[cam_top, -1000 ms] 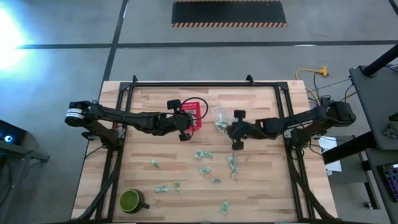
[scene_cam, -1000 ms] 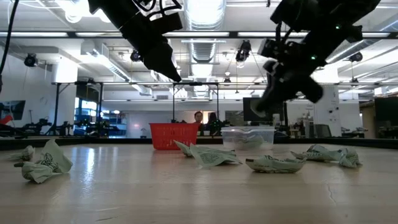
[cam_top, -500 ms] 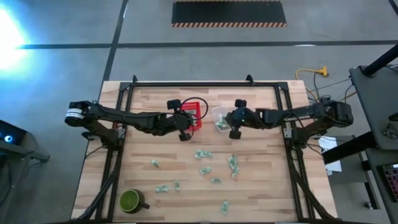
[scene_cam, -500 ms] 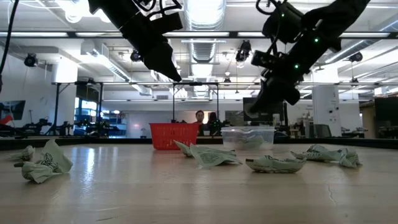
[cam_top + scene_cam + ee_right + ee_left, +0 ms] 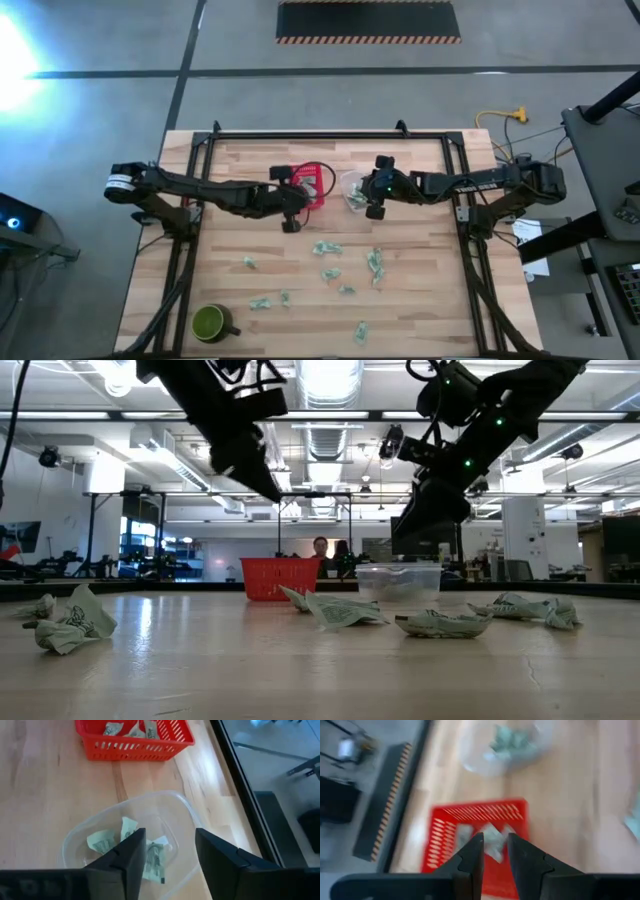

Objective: Pick and place items into bin
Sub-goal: Put the white stevia packet into the red bin

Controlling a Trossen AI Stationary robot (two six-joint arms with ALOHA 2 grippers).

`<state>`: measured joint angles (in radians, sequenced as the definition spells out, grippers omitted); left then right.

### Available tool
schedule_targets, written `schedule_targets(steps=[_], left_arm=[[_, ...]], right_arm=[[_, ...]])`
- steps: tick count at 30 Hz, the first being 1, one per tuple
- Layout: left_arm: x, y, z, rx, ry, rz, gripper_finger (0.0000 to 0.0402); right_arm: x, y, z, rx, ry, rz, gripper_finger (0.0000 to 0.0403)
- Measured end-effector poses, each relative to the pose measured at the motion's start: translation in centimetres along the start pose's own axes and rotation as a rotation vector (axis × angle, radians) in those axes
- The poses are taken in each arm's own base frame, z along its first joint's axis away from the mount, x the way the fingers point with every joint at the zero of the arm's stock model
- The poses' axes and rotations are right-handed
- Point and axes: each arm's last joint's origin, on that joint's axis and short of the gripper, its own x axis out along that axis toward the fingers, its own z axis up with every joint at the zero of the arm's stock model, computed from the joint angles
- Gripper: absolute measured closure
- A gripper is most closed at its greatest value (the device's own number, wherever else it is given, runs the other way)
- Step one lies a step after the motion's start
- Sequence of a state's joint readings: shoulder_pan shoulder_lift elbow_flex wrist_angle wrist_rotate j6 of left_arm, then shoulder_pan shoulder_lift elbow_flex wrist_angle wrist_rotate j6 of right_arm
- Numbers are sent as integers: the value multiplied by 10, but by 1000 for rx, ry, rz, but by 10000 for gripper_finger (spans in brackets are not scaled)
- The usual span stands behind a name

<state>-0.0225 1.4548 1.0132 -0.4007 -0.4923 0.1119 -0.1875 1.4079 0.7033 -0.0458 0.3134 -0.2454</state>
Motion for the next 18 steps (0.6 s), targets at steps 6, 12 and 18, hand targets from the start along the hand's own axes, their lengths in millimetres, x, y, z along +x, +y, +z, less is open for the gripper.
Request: schedule_targets(steps=[6, 12, 18], left_arm=[[-11, -11, -19, 38, 215, -120, 331], [-34, -30, -38, -16, 435, -263, 331], [-62, -60, -46, -64, 490, -465, 331]], right_arm=[[0, 0, 1, -2, -3, 4, 245], [0, 2, 1, -16, -22, 77, 257], [-1, 6, 2, -33, -63, 224, 267]])
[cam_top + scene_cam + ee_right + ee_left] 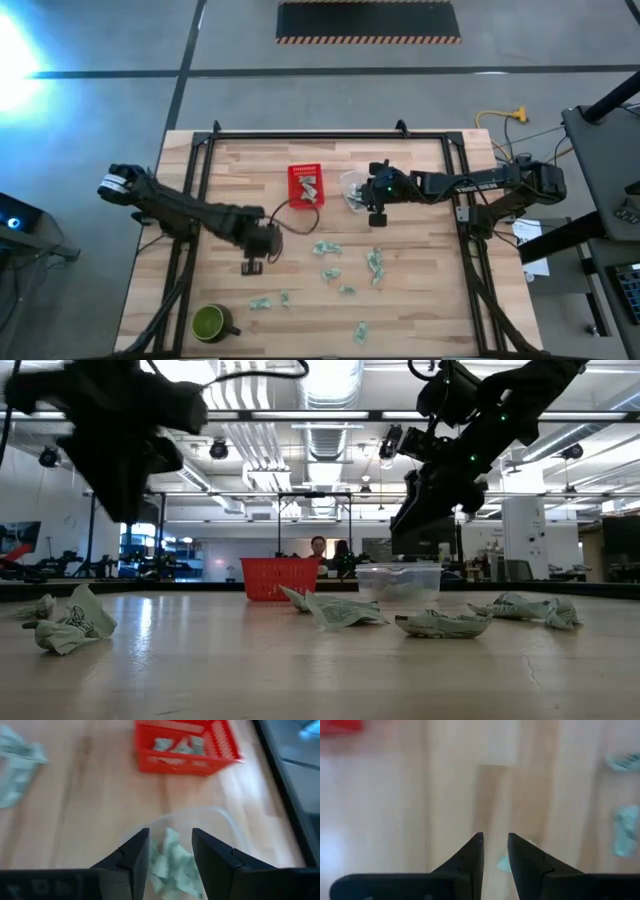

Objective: Pick and place items into bin
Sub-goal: Put the white stevia packet into the red bin

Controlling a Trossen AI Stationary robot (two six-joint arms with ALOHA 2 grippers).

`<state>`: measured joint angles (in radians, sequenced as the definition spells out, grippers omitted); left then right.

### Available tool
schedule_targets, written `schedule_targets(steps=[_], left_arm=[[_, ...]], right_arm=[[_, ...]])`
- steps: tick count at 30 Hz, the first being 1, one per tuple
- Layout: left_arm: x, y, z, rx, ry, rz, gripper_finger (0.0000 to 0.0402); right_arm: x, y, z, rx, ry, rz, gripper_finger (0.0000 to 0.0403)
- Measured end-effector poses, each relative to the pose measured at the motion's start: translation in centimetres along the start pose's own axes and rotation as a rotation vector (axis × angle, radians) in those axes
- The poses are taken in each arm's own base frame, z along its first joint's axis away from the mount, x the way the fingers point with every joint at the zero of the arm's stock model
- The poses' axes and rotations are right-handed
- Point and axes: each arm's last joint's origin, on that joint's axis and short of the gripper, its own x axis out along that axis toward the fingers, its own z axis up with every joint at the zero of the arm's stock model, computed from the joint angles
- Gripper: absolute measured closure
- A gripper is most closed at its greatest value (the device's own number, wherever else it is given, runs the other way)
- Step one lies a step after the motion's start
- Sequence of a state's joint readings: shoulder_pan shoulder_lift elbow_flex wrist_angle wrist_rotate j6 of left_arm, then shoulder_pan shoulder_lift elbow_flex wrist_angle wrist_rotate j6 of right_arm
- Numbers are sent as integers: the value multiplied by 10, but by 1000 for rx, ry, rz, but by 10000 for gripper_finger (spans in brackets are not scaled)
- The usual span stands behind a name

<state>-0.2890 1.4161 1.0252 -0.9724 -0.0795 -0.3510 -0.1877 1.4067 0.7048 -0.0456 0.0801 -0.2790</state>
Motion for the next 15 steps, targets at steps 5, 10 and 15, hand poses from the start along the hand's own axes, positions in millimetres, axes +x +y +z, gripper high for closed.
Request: schedule_targets(steps=[5, 10, 15], left_arm=[[-1, -24, -9, 16, -4, -21, 331], [13, -40, -15, 56, 23, -19, 331], [33, -43, -21, 65, 61, 2, 331]], right_arm=[[0, 2, 1, -7, -18, 60, 268], [0, 2, 1, 13, -18, 64, 266], [0, 5, 2, 11, -38, 116, 268]])
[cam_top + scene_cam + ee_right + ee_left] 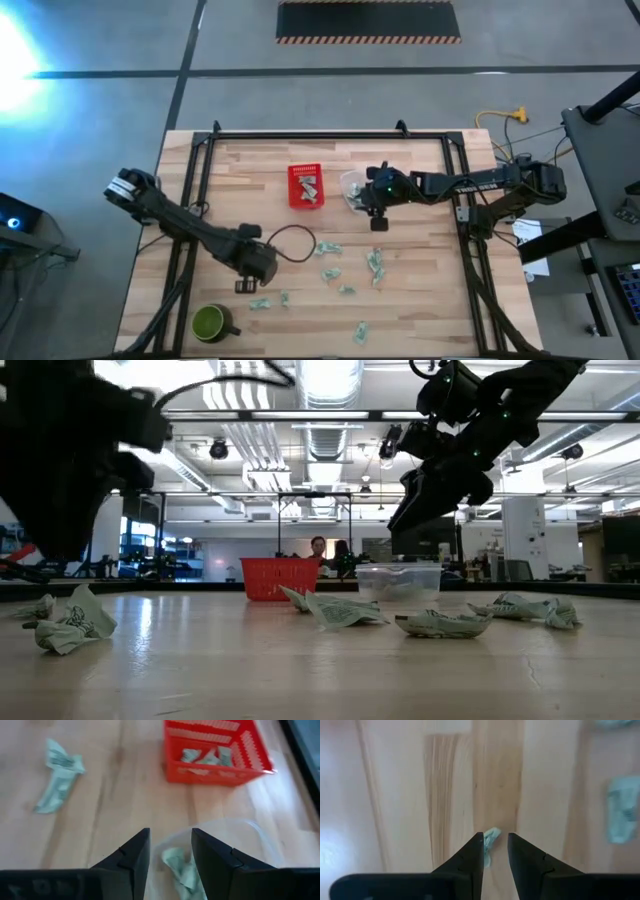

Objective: Pick and place items into bin
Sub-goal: Put the white stevia packet into the red bin

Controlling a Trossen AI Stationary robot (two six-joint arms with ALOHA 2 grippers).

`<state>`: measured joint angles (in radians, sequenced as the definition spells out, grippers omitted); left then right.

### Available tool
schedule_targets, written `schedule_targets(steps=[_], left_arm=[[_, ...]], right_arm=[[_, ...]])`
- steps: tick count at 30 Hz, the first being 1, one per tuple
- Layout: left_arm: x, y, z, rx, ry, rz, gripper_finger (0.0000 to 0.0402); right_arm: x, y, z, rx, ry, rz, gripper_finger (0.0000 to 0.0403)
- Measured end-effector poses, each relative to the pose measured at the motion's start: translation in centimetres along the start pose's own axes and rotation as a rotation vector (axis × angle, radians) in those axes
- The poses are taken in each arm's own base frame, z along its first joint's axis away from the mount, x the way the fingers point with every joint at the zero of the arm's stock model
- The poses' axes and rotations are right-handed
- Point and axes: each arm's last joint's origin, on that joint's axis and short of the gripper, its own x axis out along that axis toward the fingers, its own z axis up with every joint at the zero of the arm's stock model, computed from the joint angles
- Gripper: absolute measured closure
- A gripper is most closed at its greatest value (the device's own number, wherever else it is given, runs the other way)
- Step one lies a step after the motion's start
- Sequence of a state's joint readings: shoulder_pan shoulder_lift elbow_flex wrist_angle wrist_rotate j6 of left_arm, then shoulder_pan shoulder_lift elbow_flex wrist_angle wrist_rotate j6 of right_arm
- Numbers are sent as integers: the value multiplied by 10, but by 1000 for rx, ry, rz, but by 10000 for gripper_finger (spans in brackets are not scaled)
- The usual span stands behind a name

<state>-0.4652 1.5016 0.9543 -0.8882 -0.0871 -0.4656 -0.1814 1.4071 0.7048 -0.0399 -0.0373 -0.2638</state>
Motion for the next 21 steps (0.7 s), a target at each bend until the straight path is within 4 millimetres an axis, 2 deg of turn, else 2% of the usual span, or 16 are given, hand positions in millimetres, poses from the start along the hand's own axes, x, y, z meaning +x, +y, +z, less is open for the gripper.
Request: schedule_targets(steps=[5, 14, 21], left_arm=[[14, 1, -5, -14, 53, 27, 331], [24, 1, -7, -19, 40, 19, 331], [29, 0, -12, -12, 46, 18, 331]], right_arm=[[0, 1, 0, 7, -10, 33, 261], [0, 1, 0, 16, -11, 41, 245], [0, 1, 0, 21, -6, 45, 250]])
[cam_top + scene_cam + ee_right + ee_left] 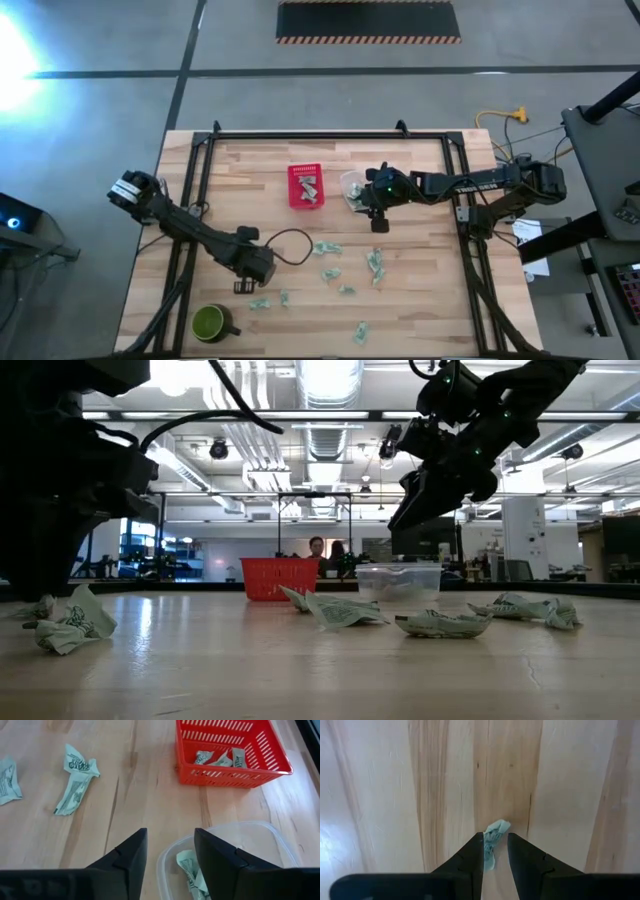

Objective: Pick and place items into bin
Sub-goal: Put the white stevia packet into the red bin

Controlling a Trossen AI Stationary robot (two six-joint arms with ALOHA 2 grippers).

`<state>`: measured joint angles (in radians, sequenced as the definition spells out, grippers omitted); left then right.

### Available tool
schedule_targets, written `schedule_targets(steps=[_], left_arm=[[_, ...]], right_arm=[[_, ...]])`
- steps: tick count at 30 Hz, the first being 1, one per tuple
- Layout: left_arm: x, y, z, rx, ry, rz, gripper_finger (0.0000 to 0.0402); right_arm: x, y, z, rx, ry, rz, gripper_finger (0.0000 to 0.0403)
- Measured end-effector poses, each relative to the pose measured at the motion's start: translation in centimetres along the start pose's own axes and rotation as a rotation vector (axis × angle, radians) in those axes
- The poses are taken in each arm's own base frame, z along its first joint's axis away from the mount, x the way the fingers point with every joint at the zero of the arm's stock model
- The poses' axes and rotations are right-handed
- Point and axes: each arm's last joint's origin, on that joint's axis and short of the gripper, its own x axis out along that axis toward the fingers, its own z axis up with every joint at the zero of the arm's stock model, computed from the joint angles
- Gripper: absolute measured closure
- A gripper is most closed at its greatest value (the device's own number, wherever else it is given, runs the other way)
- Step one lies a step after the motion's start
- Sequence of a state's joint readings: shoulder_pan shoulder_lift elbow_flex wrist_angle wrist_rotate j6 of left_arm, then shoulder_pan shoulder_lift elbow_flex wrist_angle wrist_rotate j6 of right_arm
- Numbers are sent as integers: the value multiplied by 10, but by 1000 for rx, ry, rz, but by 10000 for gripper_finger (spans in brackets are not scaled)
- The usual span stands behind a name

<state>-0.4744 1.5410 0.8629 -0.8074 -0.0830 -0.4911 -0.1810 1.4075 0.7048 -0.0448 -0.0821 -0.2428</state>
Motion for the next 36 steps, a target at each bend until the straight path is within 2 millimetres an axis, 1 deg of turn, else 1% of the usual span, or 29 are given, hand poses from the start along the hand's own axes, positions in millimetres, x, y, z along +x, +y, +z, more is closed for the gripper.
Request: schedule_targets(steps=[10, 16, 19, 26, 32, 36], left_arm=[[6, 0, -2, 3, -16, -11, 331], [8, 1, -3, 3, -10, -9, 333], [7, 1, -3, 6, -11, -9, 345], [6, 1, -3, 7, -7, -8, 396], [4, 1, 0, 21, -15, -11, 396], [-4, 1, 8, 63, -56, 24, 396]], right_arm=[[0, 0, 0, 2, 0, 0, 250], [0, 0, 0, 7, 1, 0, 258], [0, 0, 0, 7, 1, 0, 262], [0, 0, 0, -1, 1, 0, 270], [0, 0, 0, -4, 1, 0, 269], [0, 0, 0, -4, 1, 0, 270]])
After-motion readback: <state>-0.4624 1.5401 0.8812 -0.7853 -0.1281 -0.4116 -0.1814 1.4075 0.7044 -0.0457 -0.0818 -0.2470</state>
